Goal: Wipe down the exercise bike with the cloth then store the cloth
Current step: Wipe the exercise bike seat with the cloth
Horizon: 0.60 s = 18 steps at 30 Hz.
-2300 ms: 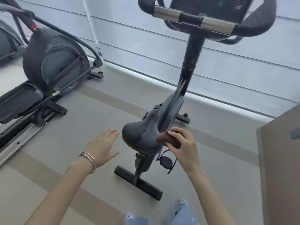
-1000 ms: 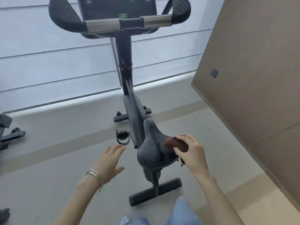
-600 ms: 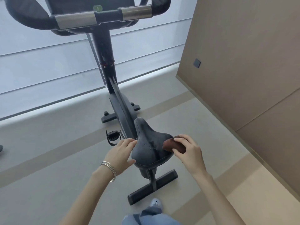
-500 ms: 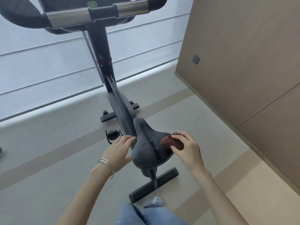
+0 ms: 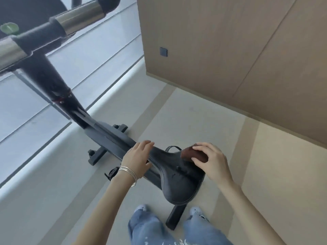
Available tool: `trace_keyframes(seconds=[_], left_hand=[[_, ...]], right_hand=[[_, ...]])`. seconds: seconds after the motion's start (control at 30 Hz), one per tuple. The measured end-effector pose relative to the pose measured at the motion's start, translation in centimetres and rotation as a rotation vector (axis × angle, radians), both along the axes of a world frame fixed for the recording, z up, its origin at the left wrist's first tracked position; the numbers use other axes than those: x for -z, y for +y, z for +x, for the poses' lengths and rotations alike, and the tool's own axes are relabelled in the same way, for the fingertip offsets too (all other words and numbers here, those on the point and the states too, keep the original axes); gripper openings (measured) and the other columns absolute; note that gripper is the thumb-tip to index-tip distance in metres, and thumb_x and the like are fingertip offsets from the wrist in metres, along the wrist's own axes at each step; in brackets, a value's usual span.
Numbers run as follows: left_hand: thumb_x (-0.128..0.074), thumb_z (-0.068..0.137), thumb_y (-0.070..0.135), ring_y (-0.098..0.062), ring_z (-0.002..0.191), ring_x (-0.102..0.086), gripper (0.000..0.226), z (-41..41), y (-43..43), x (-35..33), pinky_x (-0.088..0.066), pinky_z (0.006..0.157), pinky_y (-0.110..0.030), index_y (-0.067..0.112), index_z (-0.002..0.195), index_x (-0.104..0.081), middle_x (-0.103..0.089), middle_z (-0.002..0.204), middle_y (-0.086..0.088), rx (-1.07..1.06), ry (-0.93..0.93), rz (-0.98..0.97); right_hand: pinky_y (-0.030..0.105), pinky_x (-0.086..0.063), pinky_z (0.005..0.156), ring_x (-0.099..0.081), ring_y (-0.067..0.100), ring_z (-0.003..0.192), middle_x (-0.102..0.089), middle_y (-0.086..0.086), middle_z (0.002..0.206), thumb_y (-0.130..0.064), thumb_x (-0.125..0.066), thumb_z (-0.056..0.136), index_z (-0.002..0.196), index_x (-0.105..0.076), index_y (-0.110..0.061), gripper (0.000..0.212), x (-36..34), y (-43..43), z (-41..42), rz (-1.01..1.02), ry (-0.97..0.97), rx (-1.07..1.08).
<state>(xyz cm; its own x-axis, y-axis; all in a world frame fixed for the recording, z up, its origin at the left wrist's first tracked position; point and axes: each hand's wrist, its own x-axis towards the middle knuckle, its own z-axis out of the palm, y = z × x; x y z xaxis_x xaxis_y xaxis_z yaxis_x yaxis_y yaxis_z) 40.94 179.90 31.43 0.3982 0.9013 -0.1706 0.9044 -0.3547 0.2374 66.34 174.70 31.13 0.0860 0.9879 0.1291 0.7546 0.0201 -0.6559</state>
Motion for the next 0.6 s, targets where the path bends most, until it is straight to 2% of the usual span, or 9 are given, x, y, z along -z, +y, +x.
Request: trace_keyframes(seconds=[0.1, 0.23, 0.3, 0.33, 0.4, 0.6], left_hand=[[-0.066, 0.082, 0.032, -0.019, 0.132, -0.035, 0.071, -1.8, 2.4, 1.0, -0.037, 0.106, -0.033, 0.022, 0.141, -0.029, -0.033, 0.147, 0.003, 0.135, 0.016, -0.041], [-0.064, 0.084, 0.032, -0.018, 0.133, -0.034, 0.070, -2.5, 4.7, 2.1, -0.038, 0.107, -0.033, 0.018, 0.142, -0.028, -0.032, 0.147, 0.002, 0.297, 0.007, -0.121], [-0.065, 0.084, 0.028, -0.020, 0.129, -0.038, 0.064, -2.1, 5.2, 2.5, -0.041, 0.103, -0.035, 0.015, 0.138, -0.034, -0.037, 0.144, 0.001, 0.316, -0.043, -0.195], [-0.066, 0.083, 0.026, -0.021, 0.127, -0.040, 0.060, -1.8, 5.5, 2.6, -0.042, 0.101, -0.037, 0.014, 0.135, -0.038, -0.040, 0.141, 0.000, 0.313, -0.064, -0.228], [-0.066, 0.082, 0.023, -0.022, 0.122, -0.044, 0.055, -1.3, 5.8, 3.1, -0.044, 0.097, -0.039, 0.014, 0.131, -0.044, -0.046, 0.134, -0.001, 0.312, -0.079, -0.282], [-0.072, 0.077, 0.024, -0.027, 0.110, -0.053, 0.053, -0.9, 6.5, 3.6, -0.046, 0.089, -0.038, 0.015, 0.124, -0.050, -0.054, 0.123, -0.003, 0.309, -0.068, -0.301]], right_hand=[[0.035, -0.050, 0.089, -0.061, 0.021, 0.098, -0.065, -0.002, 0.108, -0.010, -0.081, 0.066, 0.098, -0.071, -0.017, 0.034, 0.3, -2.0, -2.2, 0.013, 0.001, 0.226], [0.028, -0.041, 0.097, -0.056, 0.020, 0.109, -0.059, -0.001, 0.118, -0.017, -0.082, 0.069, 0.099, -0.072, -0.018, 0.032, 1.3, -4.5, -5.5, -0.025, 0.000, 0.354], [0.037, -0.041, 0.099, -0.053, 0.022, 0.115, -0.056, 0.001, 0.125, -0.023, -0.080, 0.072, 0.101, -0.072, -0.021, 0.030, 2.0, -5.3, -7.2, -0.087, -0.008, 0.435], [0.042, -0.042, 0.096, -0.053, 0.023, 0.116, -0.056, 0.000, 0.127, -0.028, -0.079, 0.072, 0.101, -0.072, -0.024, 0.030, 2.3, -5.4, -7.8, -0.107, -0.071, 0.467], [0.045, -0.044, 0.089, -0.054, 0.023, 0.113, -0.056, -0.005, 0.128, -0.035, -0.076, 0.074, 0.100, -0.070, -0.030, 0.028, 2.4, -4.7, -8.5, -0.141, -0.206, 0.501], [0.037, -0.046, 0.082, -0.056, 0.026, 0.102, -0.060, -0.011, 0.122, -0.036, -0.073, 0.076, 0.098, -0.071, -0.030, 0.023, 2.8, -0.6, -6.5, -0.176, -0.250, 0.493]])
